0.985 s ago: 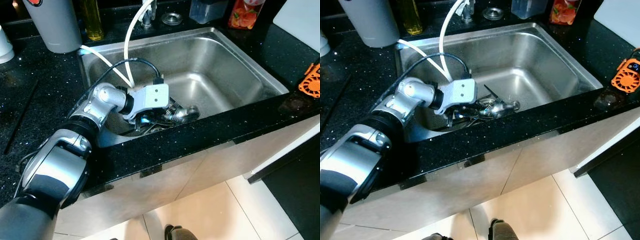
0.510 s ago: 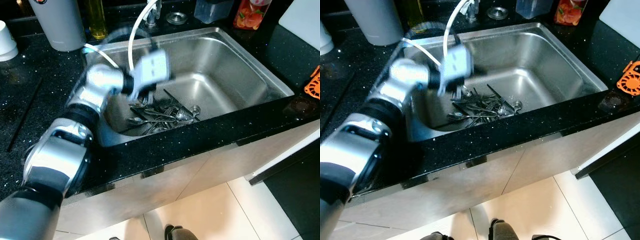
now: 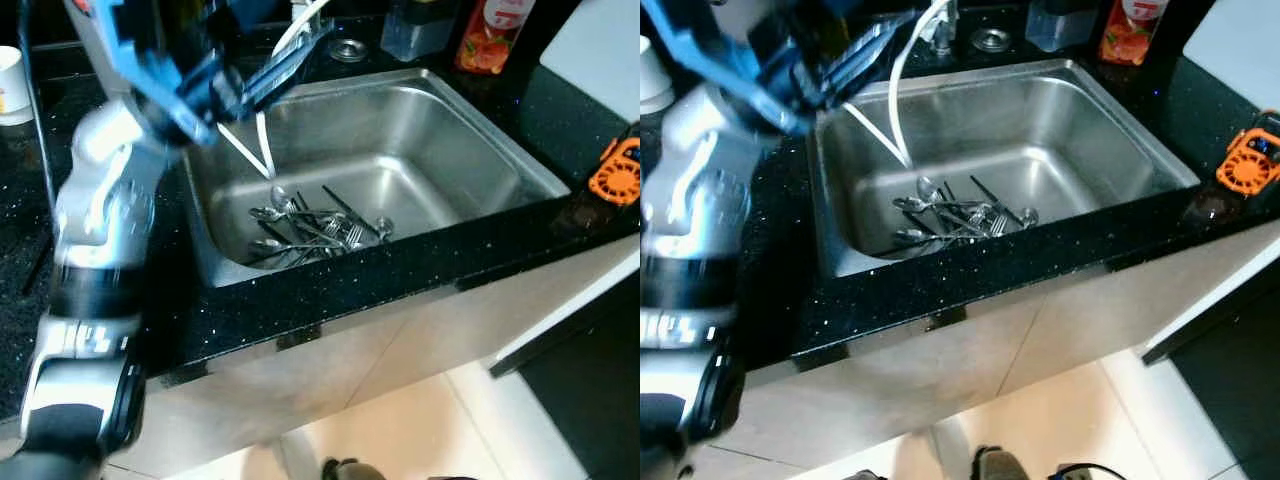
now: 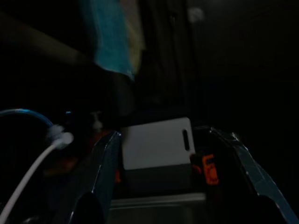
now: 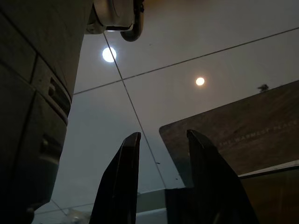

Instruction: Kitchen organization

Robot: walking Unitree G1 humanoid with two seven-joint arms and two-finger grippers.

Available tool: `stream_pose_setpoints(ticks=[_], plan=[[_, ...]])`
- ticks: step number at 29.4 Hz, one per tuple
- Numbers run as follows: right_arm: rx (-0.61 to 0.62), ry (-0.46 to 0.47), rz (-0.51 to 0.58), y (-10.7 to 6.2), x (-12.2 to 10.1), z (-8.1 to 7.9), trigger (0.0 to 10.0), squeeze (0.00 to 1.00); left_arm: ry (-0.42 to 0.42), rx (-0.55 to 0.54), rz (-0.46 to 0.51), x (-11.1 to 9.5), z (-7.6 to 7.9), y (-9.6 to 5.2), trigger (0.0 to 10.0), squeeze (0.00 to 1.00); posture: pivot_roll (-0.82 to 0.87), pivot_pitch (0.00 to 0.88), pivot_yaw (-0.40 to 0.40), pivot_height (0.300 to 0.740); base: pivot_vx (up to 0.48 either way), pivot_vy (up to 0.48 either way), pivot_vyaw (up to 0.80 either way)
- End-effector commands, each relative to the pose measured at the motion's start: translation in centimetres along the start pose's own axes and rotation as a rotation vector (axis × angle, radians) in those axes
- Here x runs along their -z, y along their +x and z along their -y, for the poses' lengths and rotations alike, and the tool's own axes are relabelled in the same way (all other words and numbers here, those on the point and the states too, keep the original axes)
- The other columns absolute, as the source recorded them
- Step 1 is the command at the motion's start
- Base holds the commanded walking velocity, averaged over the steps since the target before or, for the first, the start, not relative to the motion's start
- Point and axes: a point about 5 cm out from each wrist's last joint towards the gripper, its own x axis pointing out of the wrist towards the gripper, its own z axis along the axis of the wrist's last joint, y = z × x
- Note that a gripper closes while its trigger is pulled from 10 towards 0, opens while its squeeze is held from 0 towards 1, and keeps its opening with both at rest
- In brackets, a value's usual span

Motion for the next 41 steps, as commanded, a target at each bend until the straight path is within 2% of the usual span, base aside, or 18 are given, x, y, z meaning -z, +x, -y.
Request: stream_pose_setpoints(ticks=[1, 3, 4, 5, 7, 8, 9, 10, 12, 15, 16, 22, 24, 27, 34, 35, 38, 41], plan=[[-0.002, -0.004, 0.028, 0.0, -0.8, 0.2, 10.0, 0.00, -0.009, 0.008, 0.028, -0.6, 0.6, 0.2, 10.0, 0.00, 0.10, 0.114, -0.055, 0.740, 0.000, 0.000, 0.00], [-0.003, -0.010, 0.029, 0.0, -1.0, 0.1, 10.0, 0.00, 0.003, -0.034, -0.015, -0.2, 0.8, -0.4, 10.0, 0.00, 0.10, 0.111, -0.062, 0.740, 0.000, 0.000, 0.00], [-0.004, -0.018, 0.031, 0.0, -1.1, 0.1, 10.0, 0.00, 0.028, -0.109, -0.097, 0.2, 0.6, -1.1, 10.0, 0.00, 0.11, 0.108, -0.066, 0.740, 0.000, 0.000, 0.00], [-0.004, -0.026, 0.032, 0.0, -1.3, 0.1, 10.0, 0.00, 0.076, -0.241, -0.206, 0.7, -0.4, -1.8, 10.0, 0.00, 0.12, 0.108, -0.065, 0.740, 0.000, 0.000, 0.00], [-0.004, -0.026, 0.032, 0.0, -1.3, 0.1, 10.0, 0.00, 0.076, -0.241, -0.206, 0.7, -0.4, -1.8, 10.0, 0.00, 0.12, 0.108, -0.065, 0.740, 0.000, 0.000, 0.00], [-0.001, -0.034, 0.032, 0.0, -1.5, 0.2, 10.0, 0.00, 0.164, -0.482, -0.369, 0.9, -2.0, -3.0, 10.0, 0.00, 0.12, 0.107, -0.060, 0.740, 0.000, 0.000, 0.00], [0.001, -0.035, 0.032, 0.0, -1.6, 0.2, 10.0, 0.00, 0.218, -0.555, -0.412, 0.9, -2.4, -3.3, 10.0, 0.00, 0.12, 0.108, -0.059, 0.740, 0.000, 0.000, 0.00], [0.001, -0.035, 0.032, 0.0, -1.6, 0.2, 10.0, 0.00, 0.218, -0.555, -0.412, 0.9, -2.4, -3.3, 10.0, 0.00, 0.12, 0.108, -0.059, 0.740, 0.000, 0.000, 0.00], [0.002, -0.038, 0.029, 0.0, -1.5, 0.3, 10.0, 0.00, 0.243, -0.690, -0.455, 0.7, -2.4, -3.5, 10.0, 0.00, 0.12, 0.112, -0.060, 0.740, 0.000, 0.000, 0.00], [-0.009, -0.059, 0.032, 0.0, -1.5, 0.3, 10.0, 0.00, 0.248, -0.789, -0.479, 0.4, -1.9, -3.6, 10.0, 0.00, 0.13, 0.119, -0.066, 0.740, 0.000, 0.000, 0.00], [-0.017, -0.067, 0.038, 0.0, -1.6, 0.3, 10.0, 0.00, 0.238, -0.811, -0.475, 0.4, -1.7, -3.7, 10.0, 0.00, 0.13, 0.119, -0.066, 0.740, 0.000, 0.000, 0.00], [-0.039, -0.102, 0.025, -0.1, -1.4, 0.4, 10.0, 0.00, 0.313, -0.905, -0.510, 0.1, -0.8, -4.4, 10.0, 0.00, 0.14, 0.124, -0.075, 0.740, 0.000, 0.000, 0.75], [-0.028, -0.106, 0.022, -0.1, -1.5, 0.6, 10.0, 0.00, 0.367, -1.008, -0.504, -1.0, -0.6, -4.6, 10.0, 0.00, 0.16, 0.127, -0.082, 0.740, 0.000, 0.000, 0.75], [-0.031, -0.121, 0.020, -0.1, -1.7, 0.5, 10.0, 0.00, 0.400, -1.037, -0.513, -1.5, -0.6, -4.6, 10.0, 0.00, 0.16, 0.127, -0.083, 0.740, 0.000, 0.000, 0.75], [-0.040, -0.133, 0.023, 0.0, -2.2, 0.1, 10.0, 0.00, 0.368, -1.126, -0.574, -1.5, -0.4, -5.4, 10.0, 0.00, 0.17, 0.127, -0.085, 0.740, 0.000, 0.000, 0.75], [-0.043, -0.141, 0.022, 0.1, -2.4, -0.1, 10.0, 0.00, 0.354, -1.149, -0.637, -0.8, -0.3, -6.1, 10.0, 0.00, 0.17, 0.125, -0.087, 0.740, 0.000, 0.000, 0.76], [-0.040, -0.145, 0.015, 0.1, -2.4, -0.2, 10.0, 0.00, 0.332, -1.147, -0.672, -0.2, -0.3, -6.5, 10.0, 0.00, 0.18, 0.122, -0.088, 0.740, 0.000, 0.000, 0.76], [-0.039, -0.156, 0.006, 0.1, -2.4, -0.4, 10.0, 0.00, 0.277, -1.134, -0.753, 1.3, -0.3, -7.2, 10.0, 0.00, 0.17, 0.119, -0.088, 0.740, 0.000, 0.000, 0.77]])
